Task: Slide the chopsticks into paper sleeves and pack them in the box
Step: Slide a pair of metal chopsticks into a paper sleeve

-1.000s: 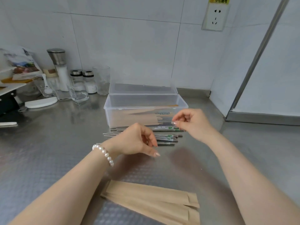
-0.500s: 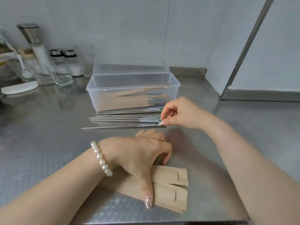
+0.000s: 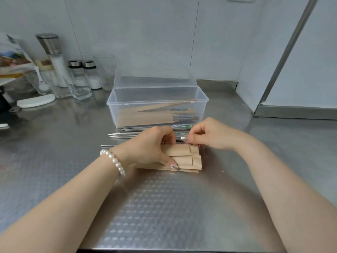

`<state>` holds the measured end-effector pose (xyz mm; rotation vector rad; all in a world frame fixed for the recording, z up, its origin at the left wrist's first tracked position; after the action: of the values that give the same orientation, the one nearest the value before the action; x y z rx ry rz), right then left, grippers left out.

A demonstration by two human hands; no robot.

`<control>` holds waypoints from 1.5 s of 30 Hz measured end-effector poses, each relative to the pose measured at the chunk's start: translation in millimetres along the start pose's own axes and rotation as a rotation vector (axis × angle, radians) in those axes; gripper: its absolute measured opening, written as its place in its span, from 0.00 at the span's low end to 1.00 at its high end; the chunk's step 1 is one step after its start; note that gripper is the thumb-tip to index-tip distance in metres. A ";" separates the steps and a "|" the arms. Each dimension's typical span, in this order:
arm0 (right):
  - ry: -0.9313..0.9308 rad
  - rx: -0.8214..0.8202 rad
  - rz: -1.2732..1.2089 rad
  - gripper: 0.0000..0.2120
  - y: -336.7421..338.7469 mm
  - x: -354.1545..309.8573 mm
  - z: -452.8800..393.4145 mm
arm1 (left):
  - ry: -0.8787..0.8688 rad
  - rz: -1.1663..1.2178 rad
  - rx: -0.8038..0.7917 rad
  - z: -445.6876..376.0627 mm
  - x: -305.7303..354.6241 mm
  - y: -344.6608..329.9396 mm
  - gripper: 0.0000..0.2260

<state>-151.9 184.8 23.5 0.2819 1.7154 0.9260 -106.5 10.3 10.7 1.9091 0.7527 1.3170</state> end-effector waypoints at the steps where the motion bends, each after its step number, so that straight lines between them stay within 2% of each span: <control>1: -0.009 -0.033 -0.010 0.07 0.7 -0.1 1.5 | 0.004 0.008 0.006 0.0 0.2 0.2 0.22; 4: -0.019 -0.089 -0.040 0.06 2.8 0.9 3.6 | 0.018 0.044 0.003 0.6 0.6 -0.4 0.22; 12: -0.040 -0.089 -0.151 0.08 3.6 1.1 2.8 | -0.018 0.039 0.024 -1.0 2.6 -4.7 0.20; 16: -0.061 -0.151 -0.148 0.14 6.5 3.4 3.8 | 0.019 0.074 0.015 -0.6 0.2 -2.8 0.18; 23: -0.108 -0.059 -0.264 0.11 9.1 2.6 3.6 | -0.022 0.078 0.106 2.3 7.5 0.5 0.20; 28: -0.163 -0.031 -0.427 0.11 7.4 0.0 3.8 | -0.033 0.066 0.231 3.5 11.7 2.3 0.18; 32: -0.147 -0.017 -0.379 0.13 0.6 -1.3 2.8 | -0.056 0.060 0.267 4.3 12.4 1.6 0.17; 36: -0.136 0.004 -0.343 0.09 -5.9 -3.1 1.6 | -0.076 0.078 0.282 3.2 11.4 0.4 0.14; 39: -0.128 0.105 -0.357 0.05 1.7 -3.2 0.8 | -0.003 0.114 0.335 -0.4 4.1 6.5 0.13; 41: -0.123 0.278 -0.348 0.05 11.4 2.8 -3.3 | 0.076 0.114 0.367 -2.5 -5.1 14.0 0.13; 43: -0.102 0.485 -0.227 0.09 20.8 17.5 -10.6 | 0.131 0.073 0.398 -3.6 -14.7 22.1 0.13; 45: -0.080 0.587 -0.028 0.12 24.1 34.5 -17.4 | 0.178 0.031 0.433 -3.7 -21.7 28.9 0.13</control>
<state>-186.2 214.1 17.4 0.6675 1.8804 0.3637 -114.7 -22.9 22.9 2.1582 1.1814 1.4453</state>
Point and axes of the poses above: each hand's wrist, its own z-axis away from the middle knuckle, its own y-axis out of the back of the hand, x = y × z, the point moved 2 cm from there along -z, towards the middle knuckle, and after that the axes turned 14 degrees about x, right-handed, at the moved point
